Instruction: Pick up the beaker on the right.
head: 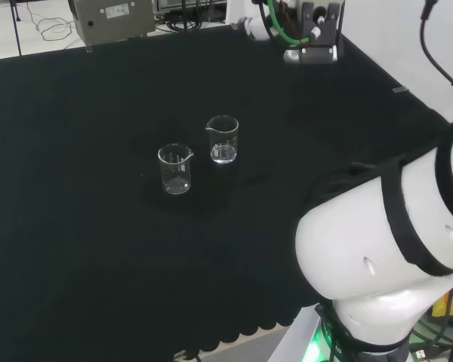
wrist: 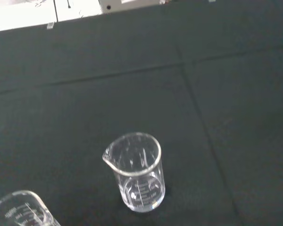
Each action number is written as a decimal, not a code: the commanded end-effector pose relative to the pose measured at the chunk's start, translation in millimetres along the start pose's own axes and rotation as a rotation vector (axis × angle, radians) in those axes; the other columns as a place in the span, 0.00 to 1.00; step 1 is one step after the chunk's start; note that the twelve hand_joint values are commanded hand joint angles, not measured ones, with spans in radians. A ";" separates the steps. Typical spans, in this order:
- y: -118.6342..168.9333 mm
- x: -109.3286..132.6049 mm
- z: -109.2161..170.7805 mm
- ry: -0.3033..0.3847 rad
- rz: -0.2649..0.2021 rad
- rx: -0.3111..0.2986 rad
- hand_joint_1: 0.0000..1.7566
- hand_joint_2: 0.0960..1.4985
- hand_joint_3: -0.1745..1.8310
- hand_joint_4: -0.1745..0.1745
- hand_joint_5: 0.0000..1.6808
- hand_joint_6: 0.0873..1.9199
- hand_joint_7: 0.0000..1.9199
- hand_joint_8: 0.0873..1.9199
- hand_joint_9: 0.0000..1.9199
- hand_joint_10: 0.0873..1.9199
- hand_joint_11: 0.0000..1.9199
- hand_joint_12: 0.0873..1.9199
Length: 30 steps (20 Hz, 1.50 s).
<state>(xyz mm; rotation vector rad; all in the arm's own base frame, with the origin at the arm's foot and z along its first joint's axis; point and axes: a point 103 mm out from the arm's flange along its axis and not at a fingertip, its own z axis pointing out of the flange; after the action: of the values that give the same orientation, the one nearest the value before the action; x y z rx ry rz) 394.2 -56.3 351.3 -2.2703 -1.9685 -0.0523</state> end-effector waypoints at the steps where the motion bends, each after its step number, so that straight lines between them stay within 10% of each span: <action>1: 38.4 -35.1 67.0 0.077 -0.041 0.044 0.36 0.59 0.28 0.33 0.27 0.00 0.11 0.33 0.21 0.34 0.05 0.72; 30: 98.7 -29.6 192.3 0.244 -0.220 0.216 0.51 0.33 0.42 0.32 0.28 0.00 0.12 0.34 0.23 0.32 0.06 0.72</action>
<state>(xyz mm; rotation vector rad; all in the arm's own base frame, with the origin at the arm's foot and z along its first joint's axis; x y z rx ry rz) 461.0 -77.3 174.7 -1.8924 -1.9837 -0.0680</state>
